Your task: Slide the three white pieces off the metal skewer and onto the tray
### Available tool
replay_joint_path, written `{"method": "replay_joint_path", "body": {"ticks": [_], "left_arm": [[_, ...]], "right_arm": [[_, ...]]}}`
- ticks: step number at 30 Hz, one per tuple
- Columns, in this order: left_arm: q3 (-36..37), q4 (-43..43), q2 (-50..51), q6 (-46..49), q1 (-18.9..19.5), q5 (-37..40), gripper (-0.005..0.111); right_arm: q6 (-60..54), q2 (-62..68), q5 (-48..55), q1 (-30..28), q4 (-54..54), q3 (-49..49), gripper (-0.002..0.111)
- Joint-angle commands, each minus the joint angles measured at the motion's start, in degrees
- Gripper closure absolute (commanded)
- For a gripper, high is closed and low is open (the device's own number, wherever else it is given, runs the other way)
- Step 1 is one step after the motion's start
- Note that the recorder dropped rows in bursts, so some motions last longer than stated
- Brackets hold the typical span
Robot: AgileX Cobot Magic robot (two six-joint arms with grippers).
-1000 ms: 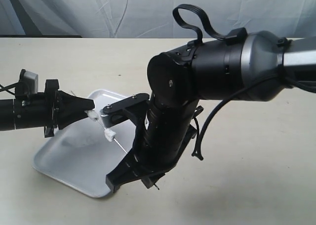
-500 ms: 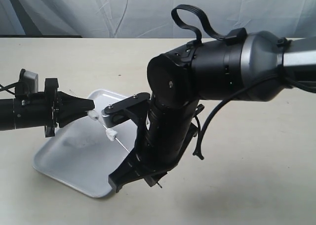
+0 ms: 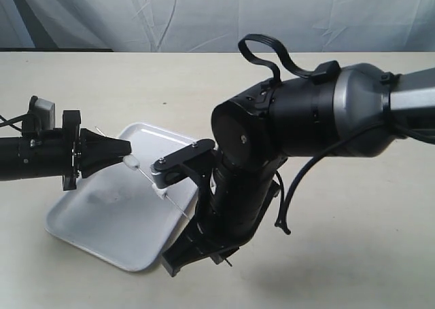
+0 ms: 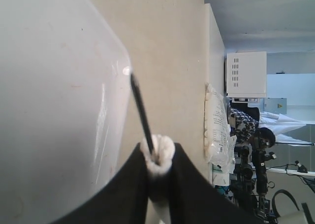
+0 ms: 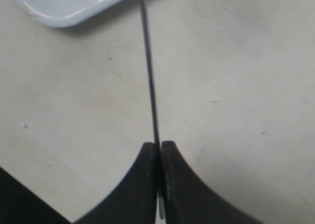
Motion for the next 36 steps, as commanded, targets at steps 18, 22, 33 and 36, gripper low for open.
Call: {"method": "replay_joint_path", "body": {"ticks": [18, 22, 33, 36], "left_arm": [[-0.34, -2.43, -0.5, 0.83, 0.39, -0.52, 0.09], [-0.34, -2.43, -0.5, 0.83, 0.39, -0.52, 0.089], [-0.34, -2.43, -0.5, 0.83, 0.39, -0.52, 0.089], [-0.34, -2.43, -0.5, 0.83, 0.39, -0.52, 0.093]], "right_arm": [[0.77, -0.29, 1.52, -0.16, -0.16, 0.74, 0.109], [0.77, -0.29, 1.85, -0.16, -0.15, 0.74, 0.109], [0.77, -0.29, 2.13, -0.16, -0.15, 0.74, 0.109], [0.77, -0.29, 2.31, -0.16, -0.01, 0.74, 0.109]]}}
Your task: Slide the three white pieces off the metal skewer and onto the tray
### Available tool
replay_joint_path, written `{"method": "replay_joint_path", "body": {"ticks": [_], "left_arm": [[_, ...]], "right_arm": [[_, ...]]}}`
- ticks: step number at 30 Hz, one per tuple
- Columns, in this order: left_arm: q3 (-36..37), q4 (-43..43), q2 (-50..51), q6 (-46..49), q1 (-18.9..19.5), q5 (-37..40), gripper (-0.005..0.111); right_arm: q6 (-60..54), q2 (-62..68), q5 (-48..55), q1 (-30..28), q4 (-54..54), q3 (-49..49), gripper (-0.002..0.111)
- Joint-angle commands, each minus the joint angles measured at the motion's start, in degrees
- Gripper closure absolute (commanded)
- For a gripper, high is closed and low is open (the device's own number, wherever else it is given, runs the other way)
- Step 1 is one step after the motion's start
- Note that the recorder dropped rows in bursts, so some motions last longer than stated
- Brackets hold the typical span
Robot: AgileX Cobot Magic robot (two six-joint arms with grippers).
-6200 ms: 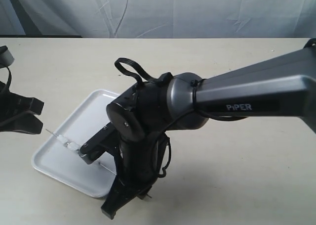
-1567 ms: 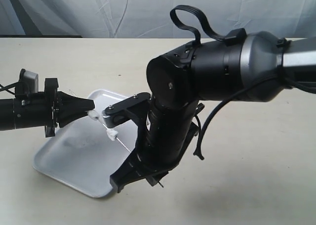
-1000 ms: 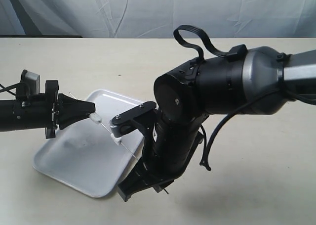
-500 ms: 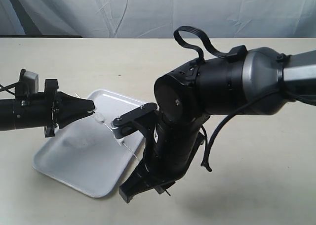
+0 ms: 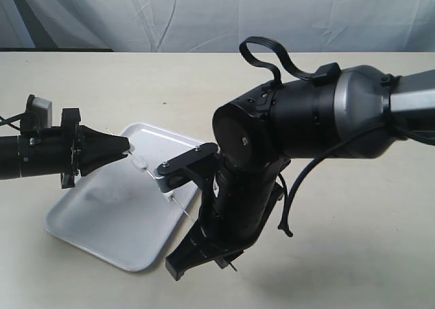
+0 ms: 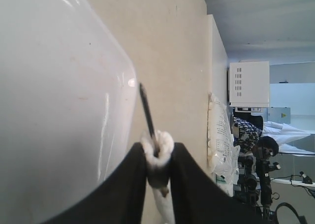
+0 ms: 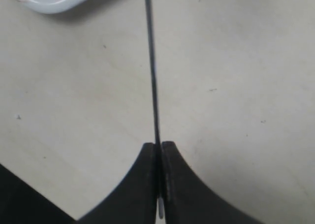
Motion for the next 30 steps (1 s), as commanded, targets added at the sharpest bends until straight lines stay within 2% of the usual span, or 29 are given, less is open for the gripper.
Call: {"method": "replay_joint_path", "body": {"ticks": [1, 3, 19, 30], "left_arm": [[-0.34, -0.87, -0.5, 0.4, 0.39, 0.28, 0.098], [-0.34, -0.87, -0.5, 0.56, 0.39, 0.28, 0.107], [-1.72, -0.87, -0.5, 0.16, 1.77, 0.28, 0.107], [-1.72, -0.87, -0.5, 0.16, 3.48, 0.28, 0.107]], "right_arm": [[0.56, -0.29, 1.38, -0.16, -0.01, 0.31, 0.109], [0.56, -0.29, 1.38, -0.16, -0.01, 0.31, 0.109], [0.56, -1.99, 5.46, -0.16, -0.76, 0.31, 0.109], [0.56, -3.01, 1.75, -0.16, -1.15, 8.29, 0.109]]}}
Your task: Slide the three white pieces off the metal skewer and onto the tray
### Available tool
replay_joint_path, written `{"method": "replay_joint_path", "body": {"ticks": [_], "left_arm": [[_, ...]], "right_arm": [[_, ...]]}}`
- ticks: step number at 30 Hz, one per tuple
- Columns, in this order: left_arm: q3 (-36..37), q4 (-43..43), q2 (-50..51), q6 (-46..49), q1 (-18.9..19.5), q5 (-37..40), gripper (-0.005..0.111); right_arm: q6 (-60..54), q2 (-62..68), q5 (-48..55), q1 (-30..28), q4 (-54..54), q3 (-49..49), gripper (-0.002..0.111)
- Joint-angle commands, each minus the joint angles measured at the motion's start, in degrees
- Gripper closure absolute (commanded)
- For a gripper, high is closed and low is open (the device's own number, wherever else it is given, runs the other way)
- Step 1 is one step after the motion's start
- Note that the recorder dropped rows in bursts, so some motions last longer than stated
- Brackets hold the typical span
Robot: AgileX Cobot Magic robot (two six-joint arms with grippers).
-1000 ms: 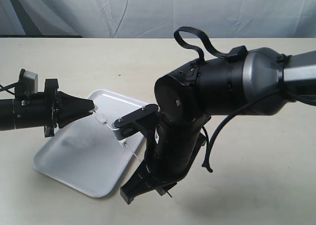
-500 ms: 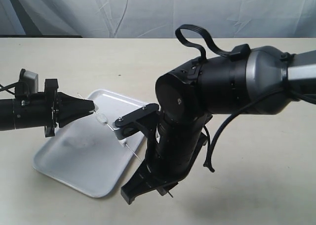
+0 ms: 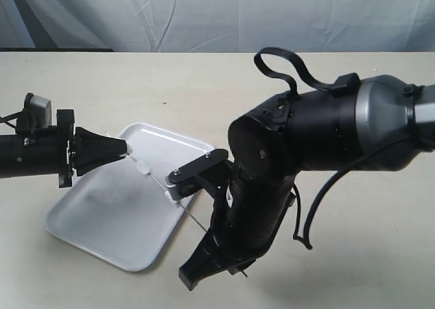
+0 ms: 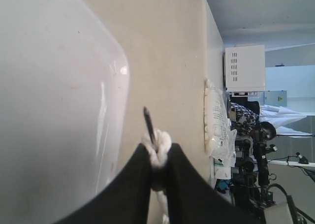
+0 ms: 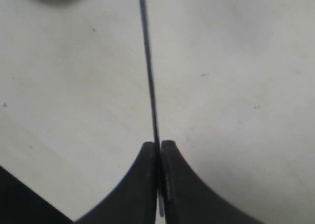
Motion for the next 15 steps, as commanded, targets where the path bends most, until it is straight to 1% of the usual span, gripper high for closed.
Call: {"method": "replay_joint_path", "body": {"ticks": [1, 15], "left_arm": [[-0.7, -4.97, -0.5, 0.14, 1.94, -1.53, 0.107], [-2.71, -4.97, -0.5, -0.27, 2.31, -1.53, 0.107]], "right_arm": [[0.76, -0.95, 4.06, -0.16, -0.57, 4.28, 0.109], [0.76, -2.71, 4.58, -0.16, -0.47, 5.9, 0.109]]}}
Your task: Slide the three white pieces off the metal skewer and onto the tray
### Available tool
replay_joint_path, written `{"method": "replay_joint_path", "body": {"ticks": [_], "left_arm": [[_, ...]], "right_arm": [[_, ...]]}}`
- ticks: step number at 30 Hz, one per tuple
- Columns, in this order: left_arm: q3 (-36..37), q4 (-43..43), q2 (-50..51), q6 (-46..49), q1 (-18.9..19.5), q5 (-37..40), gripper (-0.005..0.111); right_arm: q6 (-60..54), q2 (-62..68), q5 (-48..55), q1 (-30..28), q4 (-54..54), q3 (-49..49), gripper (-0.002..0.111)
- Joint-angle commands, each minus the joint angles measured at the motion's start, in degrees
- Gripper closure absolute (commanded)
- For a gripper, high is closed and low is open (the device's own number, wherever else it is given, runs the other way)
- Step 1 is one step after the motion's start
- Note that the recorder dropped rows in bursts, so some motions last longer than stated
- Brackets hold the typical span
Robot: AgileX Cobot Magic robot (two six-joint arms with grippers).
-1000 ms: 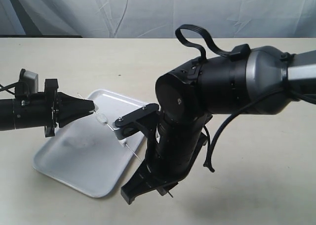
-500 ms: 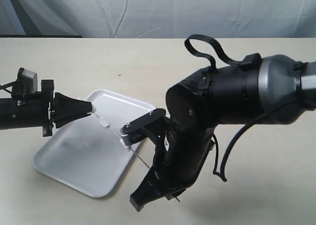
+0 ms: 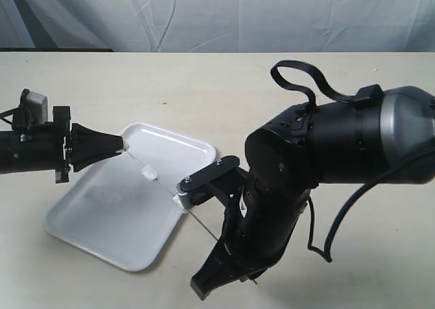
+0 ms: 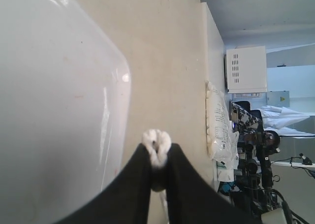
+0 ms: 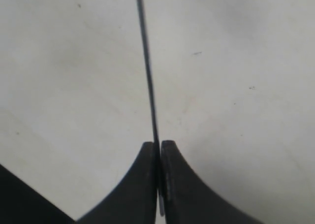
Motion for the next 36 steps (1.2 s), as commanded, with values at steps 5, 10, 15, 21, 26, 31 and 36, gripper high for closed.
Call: {"method": "replay_joint_path", "body": {"ticks": [5, 10, 15, 21, 26, 31, 36], "left_arm": [[-2.98, -5.89, -0.5, -1.39, 1.31, -1.53, 0.107], [-3.67, -5.89, -0.5, -2.06, 1.31, -1.53, 0.107], [-3.78, -5.89, -0.5, -2.1, 1.31, -1.53, 0.107], [-3.78, 3.93, -0.5, -3.98, -0.19, -7.8, 0.107], [-3.78, 9.74, -0.5, -6.38, -4.53, -13.14, 0.107], [-3.78, 10.97, -0.5, -7.2, -7.74, -17.21, 0.103], [-3.78, 11.94, -0.5, -7.2, -7.86, -18.67, 0.084]], "right_arm": [[1.02, -0.41, 6.49, -0.16, -0.31, 3.37, 0.109], [1.18, -0.65, 5.87, -0.16, -0.31, 4.19, 0.109], [1.16, -1.38, 5.39, -0.16, -0.53, 4.19, 0.109], [1.21, -1.54, 5.4, -0.16, -0.91, 4.19, 0.109], [1.44, -1.54, 6.06, -0.16, -1.83, 2.96, 0.109], [3.34, -1.54, 8.34, -0.16, -3.83, 0.96, 0.109], [3.83, -1.54, 8.47, -0.16, -3.98, 0.48, 0.109]]}}
